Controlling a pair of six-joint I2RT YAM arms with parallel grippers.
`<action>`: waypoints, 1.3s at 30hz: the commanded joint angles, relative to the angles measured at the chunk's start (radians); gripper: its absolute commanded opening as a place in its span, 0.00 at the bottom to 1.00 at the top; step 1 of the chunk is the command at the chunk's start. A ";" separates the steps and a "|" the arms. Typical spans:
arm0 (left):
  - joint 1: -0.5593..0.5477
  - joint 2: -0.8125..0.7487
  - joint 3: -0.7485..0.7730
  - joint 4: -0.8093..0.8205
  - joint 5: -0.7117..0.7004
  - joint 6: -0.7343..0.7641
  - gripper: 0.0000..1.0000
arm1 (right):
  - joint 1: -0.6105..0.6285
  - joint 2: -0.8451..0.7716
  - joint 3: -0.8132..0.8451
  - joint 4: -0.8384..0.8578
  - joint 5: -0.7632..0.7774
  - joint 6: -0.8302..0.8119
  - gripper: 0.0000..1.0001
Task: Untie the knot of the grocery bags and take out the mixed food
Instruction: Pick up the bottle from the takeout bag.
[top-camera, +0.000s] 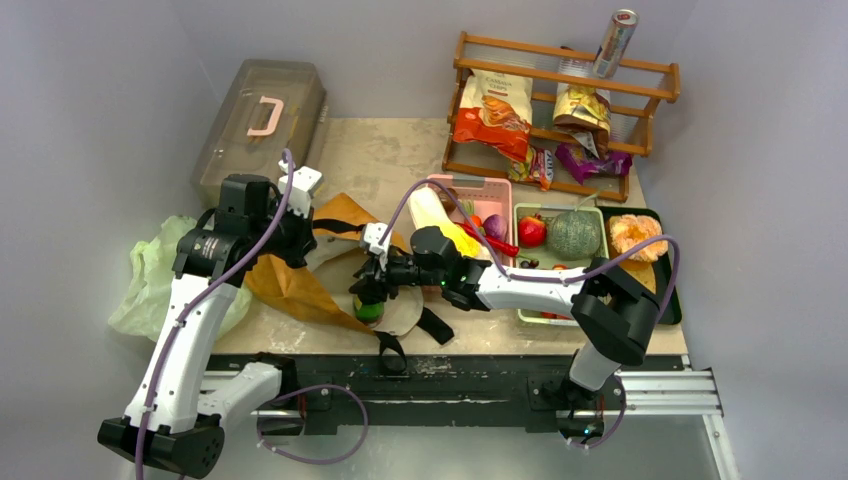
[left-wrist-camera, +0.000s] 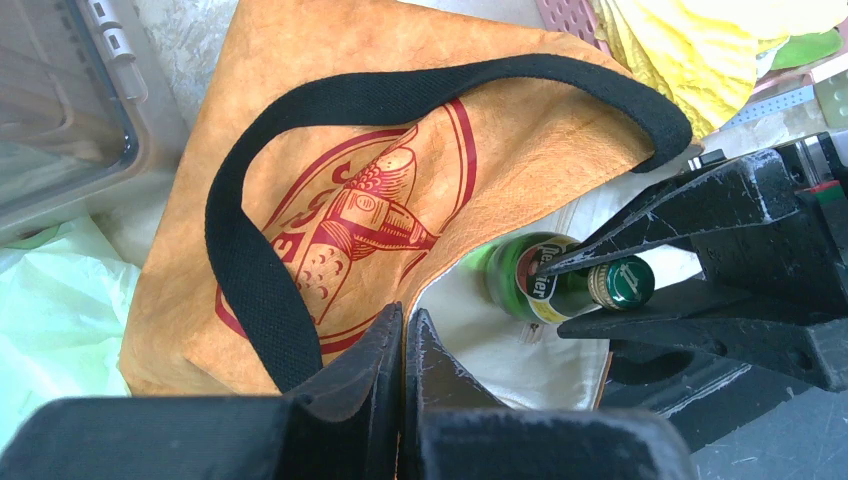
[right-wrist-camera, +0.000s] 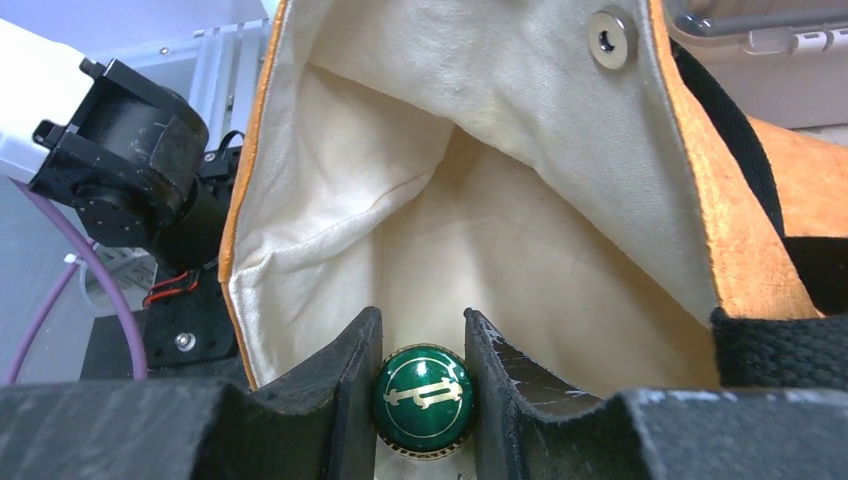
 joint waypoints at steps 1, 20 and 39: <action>0.000 -0.013 0.028 0.016 0.000 0.016 0.00 | 0.002 -0.017 0.026 -0.029 -0.053 -0.047 0.39; 0.000 -0.010 0.026 0.037 0.008 0.007 0.00 | 0.002 -0.160 -0.051 0.105 0.026 -0.034 0.99; -0.001 0.011 0.021 0.047 0.023 -0.005 0.00 | 0.002 -0.038 -0.155 0.344 -0.118 -0.140 0.79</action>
